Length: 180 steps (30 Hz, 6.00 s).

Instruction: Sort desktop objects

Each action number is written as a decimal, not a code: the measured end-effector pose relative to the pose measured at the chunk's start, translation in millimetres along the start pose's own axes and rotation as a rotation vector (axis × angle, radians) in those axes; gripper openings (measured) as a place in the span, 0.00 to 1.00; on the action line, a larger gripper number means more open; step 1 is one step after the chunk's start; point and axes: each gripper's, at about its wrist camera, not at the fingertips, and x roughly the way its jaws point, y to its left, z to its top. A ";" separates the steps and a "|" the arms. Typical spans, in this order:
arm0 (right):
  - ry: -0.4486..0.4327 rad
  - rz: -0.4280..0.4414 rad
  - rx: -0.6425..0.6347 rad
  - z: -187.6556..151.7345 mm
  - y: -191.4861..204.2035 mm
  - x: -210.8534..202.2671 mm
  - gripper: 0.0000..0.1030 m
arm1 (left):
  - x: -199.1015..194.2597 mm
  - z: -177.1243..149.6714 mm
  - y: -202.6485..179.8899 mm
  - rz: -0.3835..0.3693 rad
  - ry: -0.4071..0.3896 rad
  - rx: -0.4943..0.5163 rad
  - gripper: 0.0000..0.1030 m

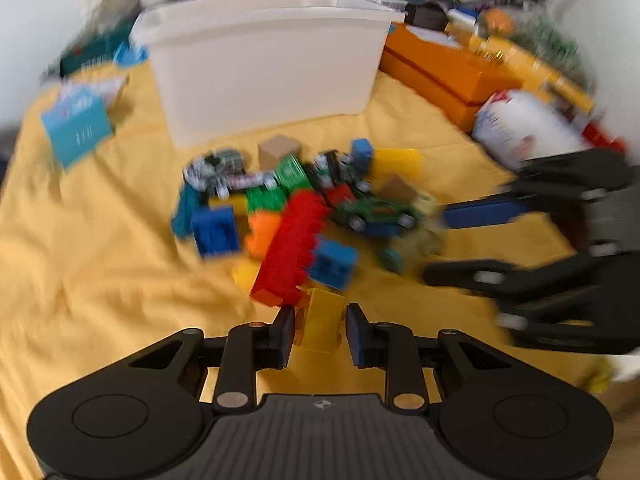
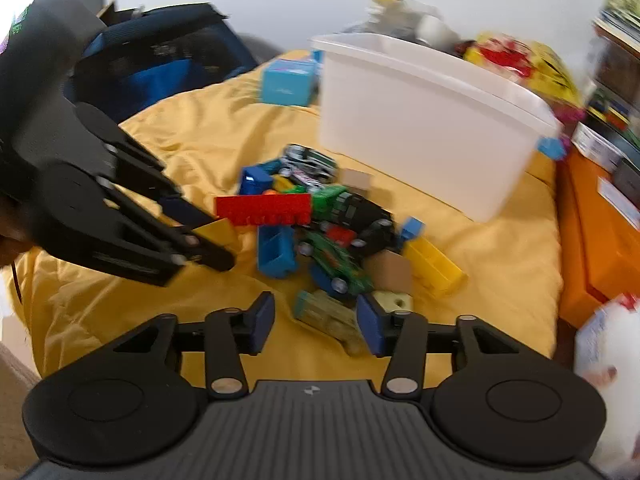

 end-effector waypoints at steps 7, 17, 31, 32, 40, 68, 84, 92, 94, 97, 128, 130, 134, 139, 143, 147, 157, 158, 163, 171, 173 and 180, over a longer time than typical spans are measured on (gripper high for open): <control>-0.002 0.052 -0.121 9.1 28.3 35.5 0.38 | -7.0 -32.8 24.8 -0.038 0.040 -0.190 0.30; 0.070 0.104 0.273 13.9 -8.5 60.0 0.40 | -17.5 -35.2 23.3 -0.047 -0.004 -0.182 0.30; 0.088 0.089 0.178 6.2 -9.5 47.0 0.28 | -2.9 -26.3 7.8 -0.155 0.004 -0.155 0.30; 0.099 0.089 0.168 1.3 -11.7 43.1 0.28 | 0.2 -26.0 6.5 -0.163 0.010 -0.155 0.30; 0.105 -0.088 0.066 -14.2 -25.9 25.8 0.26 | 36.2 -15.7 3.9 -0.289 0.060 -0.252 0.30; 0.029 0.113 0.351 -31.8 -34.2 -10.9 0.35 | -18.1 -21.1 -28.0 0.011 -0.058 -0.059 0.47; 0.065 0.011 0.303 -22.4 -21.6 6.1 0.23 | -3.1 -24.7 -37.6 0.059 -0.020 -0.016 0.47; 0.100 -0.277 -0.345 -34.8 44.6 27.7 0.24 | 6.7 -23.0 -34.2 0.056 0.013 -0.035 0.47; 0.102 -0.191 -0.286 -35.1 43.4 21.4 0.29 | 6.7 -24.0 -34.1 0.050 0.014 -0.033 0.47; 0.095 -0.056 -0.093 -30.7 23.5 10.0 0.34 | 7.6 -24.9 -32.9 0.045 0.013 -0.032 0.47; 0.113 0.147 0.496 -19.5 -38.4 32.3 0.36 | 17.3 -19.9 -39.6 0.063 0.031 0.006 0.48; 0.131 0.118 0.443 -19.9 -29.4 36.0 0.33 | 18.7 -20.3 -38.2 0.064 0.034 0.001 0.48; 0.134 0.116 0.397 -21.8 -29.7 35.9 0.26 | 20.8 -21.0 -36.6 0.068 0.030 0.002 0.47; 0.120 0.029 0.232 -13.6 -16.8 16.5 0.26 | 21.0 -19.5 -38.4 0.053 0.022 0.034 0.38; 0.174 0.061 0.269 -20.8 -19.8 28.9 0.26 | 22.8 -19.3 -37.3 0.042 0.032 0.048 0.37; 0.165 0.053 0.264 -22.3 -18.2 27.5 0.26 | 15.9 -12.7 -34.6 0.026 0.019 0.056 0.37; -0.074 -0.001 0.354 39.1 -75.1 -19.5 0.26 | -48.7 83.3 -11.7 0.017 -0.291 0.007 0.37; -0.115 -0.017 0.358 50.6 -83.9 -24.0 0.26 | -52.5 96.3 -8.7 0.018 -0.323 0.006 0.37; -0.287 -0.113 0.391 109.2 -128.4 -33.1 0.26 | -65.2 173.3 8.3 0.056 -0.479 0.002 0.37; -0.256 -0.196 0.470 154.8 -174.0 16.9 0.26 | -3.6 242.6 39.5 0.104 -0.466 -0.106 0.37; -0.210 -0.203 0.487 152.2 -173.3 31.2 0.27 | 20.9 245.6 39.2 0.152 -0.414 -0.077 0.38; -0.210 -0.211 0.463 146.9 -162.7 30.4 0.36 | 9.9 226.1 36.5 0.176 -0.448 -0.068 0.64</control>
